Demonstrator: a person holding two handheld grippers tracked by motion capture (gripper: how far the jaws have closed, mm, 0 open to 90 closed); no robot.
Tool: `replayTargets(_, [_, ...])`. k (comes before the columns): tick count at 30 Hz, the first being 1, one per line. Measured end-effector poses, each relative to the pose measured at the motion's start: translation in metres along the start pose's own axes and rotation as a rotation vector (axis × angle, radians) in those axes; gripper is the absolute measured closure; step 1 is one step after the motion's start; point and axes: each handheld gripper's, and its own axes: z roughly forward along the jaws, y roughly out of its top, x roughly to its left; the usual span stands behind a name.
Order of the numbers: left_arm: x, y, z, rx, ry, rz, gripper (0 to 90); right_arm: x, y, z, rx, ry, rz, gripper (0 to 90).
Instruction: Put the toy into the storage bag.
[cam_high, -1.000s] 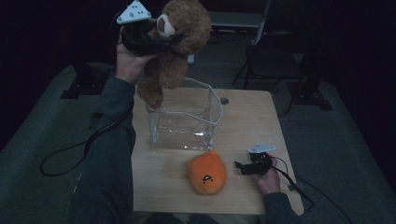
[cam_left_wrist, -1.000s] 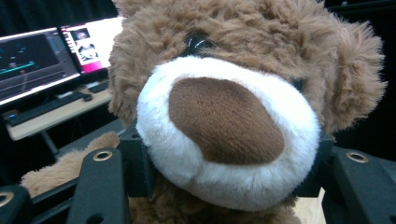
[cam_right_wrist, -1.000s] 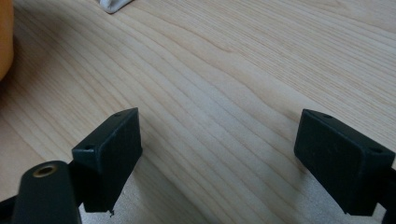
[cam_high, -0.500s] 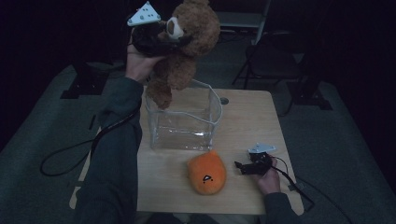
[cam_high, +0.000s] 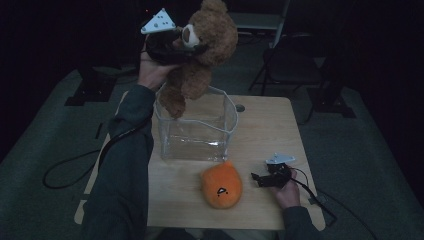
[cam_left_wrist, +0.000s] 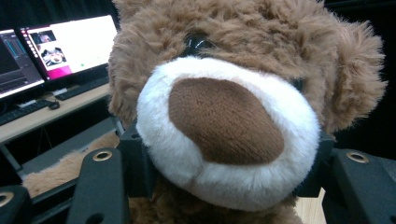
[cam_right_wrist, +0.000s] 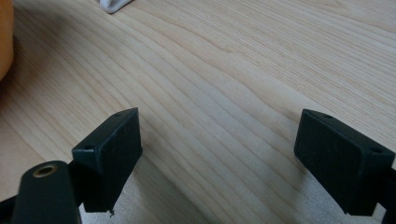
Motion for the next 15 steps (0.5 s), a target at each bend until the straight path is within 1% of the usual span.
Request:
replayTargets(9, [0.005,-0.016,0.006,0.018,-0.005,-0.025,39.3,0.000,0.000,0.000,0.000,0.000,0.001,14.3])
replayTargets(15, [0.007,-0.022,0.007,0.015,-0.008,-0.044,39.3,0.000,0.000,0.000,-0.001,-0.001,0.000,14.3])
